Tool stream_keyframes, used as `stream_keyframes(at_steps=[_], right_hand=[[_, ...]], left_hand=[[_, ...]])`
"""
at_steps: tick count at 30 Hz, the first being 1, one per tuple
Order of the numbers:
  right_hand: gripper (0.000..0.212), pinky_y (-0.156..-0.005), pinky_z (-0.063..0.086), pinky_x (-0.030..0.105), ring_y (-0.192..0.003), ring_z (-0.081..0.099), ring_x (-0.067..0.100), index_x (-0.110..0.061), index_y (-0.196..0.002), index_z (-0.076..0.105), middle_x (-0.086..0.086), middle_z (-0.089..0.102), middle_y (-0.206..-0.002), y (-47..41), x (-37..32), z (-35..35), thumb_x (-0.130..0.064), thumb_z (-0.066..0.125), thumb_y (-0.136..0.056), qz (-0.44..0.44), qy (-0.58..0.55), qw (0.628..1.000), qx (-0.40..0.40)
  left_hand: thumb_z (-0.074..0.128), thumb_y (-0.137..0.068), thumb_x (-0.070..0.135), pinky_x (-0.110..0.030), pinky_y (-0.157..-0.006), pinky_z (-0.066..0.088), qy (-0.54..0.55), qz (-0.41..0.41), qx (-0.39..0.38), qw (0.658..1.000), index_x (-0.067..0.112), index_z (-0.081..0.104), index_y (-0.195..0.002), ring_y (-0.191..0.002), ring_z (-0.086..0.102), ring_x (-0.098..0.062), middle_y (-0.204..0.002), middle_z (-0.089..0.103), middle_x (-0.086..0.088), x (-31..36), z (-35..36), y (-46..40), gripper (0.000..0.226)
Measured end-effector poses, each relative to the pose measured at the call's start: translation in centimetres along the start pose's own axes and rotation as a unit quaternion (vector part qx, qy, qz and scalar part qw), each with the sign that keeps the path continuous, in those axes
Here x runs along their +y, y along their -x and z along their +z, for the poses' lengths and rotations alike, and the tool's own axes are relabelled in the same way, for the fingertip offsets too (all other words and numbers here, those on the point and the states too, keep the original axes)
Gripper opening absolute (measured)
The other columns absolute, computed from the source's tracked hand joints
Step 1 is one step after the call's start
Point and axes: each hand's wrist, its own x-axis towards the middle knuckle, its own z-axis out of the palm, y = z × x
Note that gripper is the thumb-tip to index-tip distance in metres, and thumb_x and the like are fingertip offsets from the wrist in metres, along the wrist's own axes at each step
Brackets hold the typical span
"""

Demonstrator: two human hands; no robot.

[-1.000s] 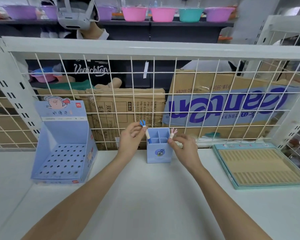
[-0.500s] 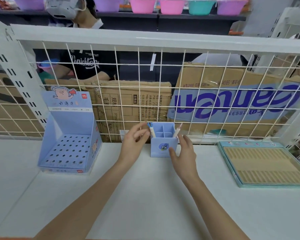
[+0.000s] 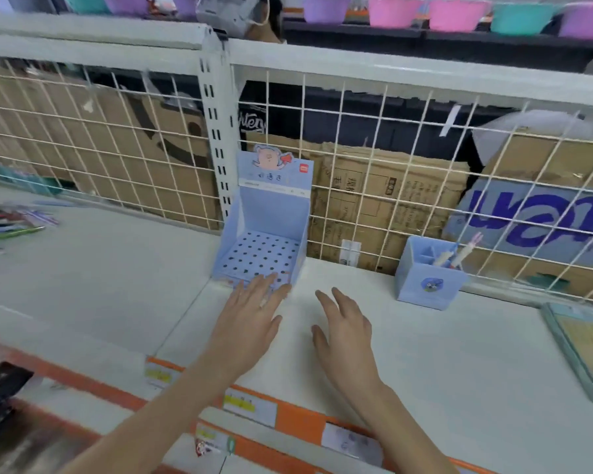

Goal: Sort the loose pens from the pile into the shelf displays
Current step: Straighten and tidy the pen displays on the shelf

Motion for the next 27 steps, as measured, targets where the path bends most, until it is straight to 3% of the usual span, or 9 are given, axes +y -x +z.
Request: stream_keyframes(at_steps=[2,6,10,12,16,19,27], right_hand=[[0.054,-0.11,0.019,0.037,-0.142,0.017,0.025,-0.019,-0.146,0.026,0.008,0.019,-0.154,-0.3,-3.1,1.6,-0.017,0.044,-0.095,-0.019,0.014,0.999,-0.038],[0.055,-0.111,0.018,0.037,-0.143,0.013,0.024,-0.02,-0.147,0.022,0.007,0.013,-0.156,-0.9,-10.8,5.5,-0.018,0.042,-0.096,-0.068,0.017,0.995,-0.07],[0.055,-0.111,0.017,0.036,-0.143,0.013,0.022,-0.022,-0.147,0.02,0.002,0.012,-0.156,-1.6,-18.3,9.7,-0.017,0.041,-0.096,-0.116,0.023,0.99,-0.083],[0.055,-0.111,0.018,0.035,-0.142,0.013,0.021,-0.024,-0.147,0.019,0.0,0.012,-0.156,-1.9,-21.9,11.7,-0.019,0.04,-0.096,-0.141,0.03,0.986,-0.086],[0.054,-0.11,0.021,0.033,-0.141,0.019,0.02,-0.025,-0.146,0.022,-0.001,0.019,-0.155,-2.4,-28.1,15.5,-0.02,0.042,-0.096,-0.181,0.006,0.977,-0.11],[0.053,-0.108,0.024,0.03,-0.137,0.027,0.018,-0.024,-0.145,0.025,-0.003,0.029,-0.15,-2.8,-32.1,18.0,-0.019,0.044,-0.096,-0.213,-0.027,0.961,-0.173],[0.052,-0.106,0.031,0.03,-0.132,0.036,0.02,-0.019,-0.141,0.036,-0.002,0.039,-0.145,-7.2,-40.7,23.6,-0.012,0.047,-0.091,-0.282,-0.027,0.94,-0.191]], left_hand=[[0.08,-0.066,0.019,-0.052,-0.085,0.05,-0.029,-0.015,0.021,0.999,0.016,0.046,-0.123,-0.108,0.061,-0.031,-0.122,0.06,-0.016,-3.4,-1.8,2.5,0.066],[0.046,-0.08,0.03,-0.047,-0.083,0.051,-0.096,-0.07,0.035,0.992,0.019,0.045,-0.123,-0.104,0.062,-0.027,-0.119,0.063,-0.011,-10.6,-5.2,7.6,0.044],[0.071,-0.069,0.022,-0.051,-0.081,0.051,-0.086,-0.136,0.029,0.986,0.017,0.058,-0.117,-0.1,0.065,-0.029,-0.112,0.066,-0.011,-17.6,-8.2,13.3,0.05],[0.073,-0.07,0.021,-0.052,-0.082,0.05,-0.08,-0.186,0.029,0.979,0.015,0.063,-0.114,-0.1,0.065,-0.031,-0.111,0.067,-0.011,-21.1,-9.4,16.4,0.045],[0.056,-0.09,0.02,-0.042,-0.096,0.045,0.039,-0.315,0.035,0.948,0.018,0.053,-0.129,-0.108,0.058,-0.03,-0.127,0.057,-0.007,-26.8,-11.7,22.1,0.039],[0.052,-0.093,0.022,-0.032,-0.09,0.045,0.145,-0.412,0.039,0.899,0.025,0.045,-0.134,-0.104,0.059,-0.024,-0.126,0.056,-0.005,-29.8,-13.5,25.3,0.042],[0.054,-0.092,0.019,-0.038,-0.106,0.029,-0.032,-0.404,0.081,0.911,0.018,0.05,-0.132,-0.124,0.047,-0.024,-0.127,0.056,-0.004,-36.5,-15.7,28.5,0.04]])
